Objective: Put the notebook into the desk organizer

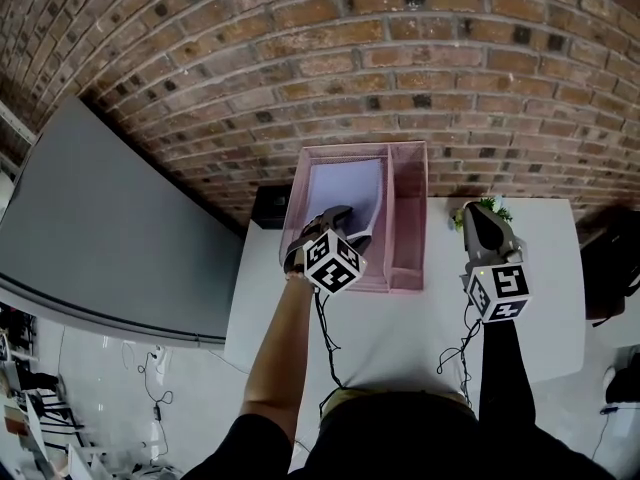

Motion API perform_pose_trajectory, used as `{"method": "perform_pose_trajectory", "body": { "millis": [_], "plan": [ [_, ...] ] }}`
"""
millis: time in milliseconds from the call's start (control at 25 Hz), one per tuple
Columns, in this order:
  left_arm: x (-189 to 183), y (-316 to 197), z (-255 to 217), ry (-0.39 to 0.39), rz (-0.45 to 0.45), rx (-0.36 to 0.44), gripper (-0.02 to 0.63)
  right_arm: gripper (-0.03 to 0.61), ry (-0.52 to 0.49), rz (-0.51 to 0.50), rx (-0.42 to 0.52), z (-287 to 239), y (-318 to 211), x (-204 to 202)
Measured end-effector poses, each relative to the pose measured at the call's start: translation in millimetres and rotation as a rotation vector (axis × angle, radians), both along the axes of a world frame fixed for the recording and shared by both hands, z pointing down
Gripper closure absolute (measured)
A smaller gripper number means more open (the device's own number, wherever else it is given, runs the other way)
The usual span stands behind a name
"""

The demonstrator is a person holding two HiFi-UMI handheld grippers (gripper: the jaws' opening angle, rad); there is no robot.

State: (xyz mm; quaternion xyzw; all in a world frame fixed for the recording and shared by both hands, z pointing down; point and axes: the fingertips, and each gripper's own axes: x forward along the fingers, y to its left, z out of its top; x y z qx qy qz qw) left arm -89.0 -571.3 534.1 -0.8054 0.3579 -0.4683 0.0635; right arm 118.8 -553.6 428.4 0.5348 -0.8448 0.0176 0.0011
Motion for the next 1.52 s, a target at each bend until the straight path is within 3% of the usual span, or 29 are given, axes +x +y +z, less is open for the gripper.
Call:
{"method": "perform_pose_trajectory", "body": {
  "millis": [280,600,1240,1520],
  "plan": [
    [1,4,2,0.035,-0.012,-0.062,0.314,0.578,0.026,0.01,0.009,-5,14,10],
    [14,14,5,0.157,-0.009,-0.21,0.236,0.578,0.024,0.035,0.019,-8,29,30],
    [15,40,-2,0.203,-0.053,-0.197,0.216,0.578,0.011,0.025,0.037,-13,57,32],
    [6,47,-15,0.223,-0.084,-0.137,0.215,0.578,0.016,-0.002,0.034,-9,67,17]
  ]
}}
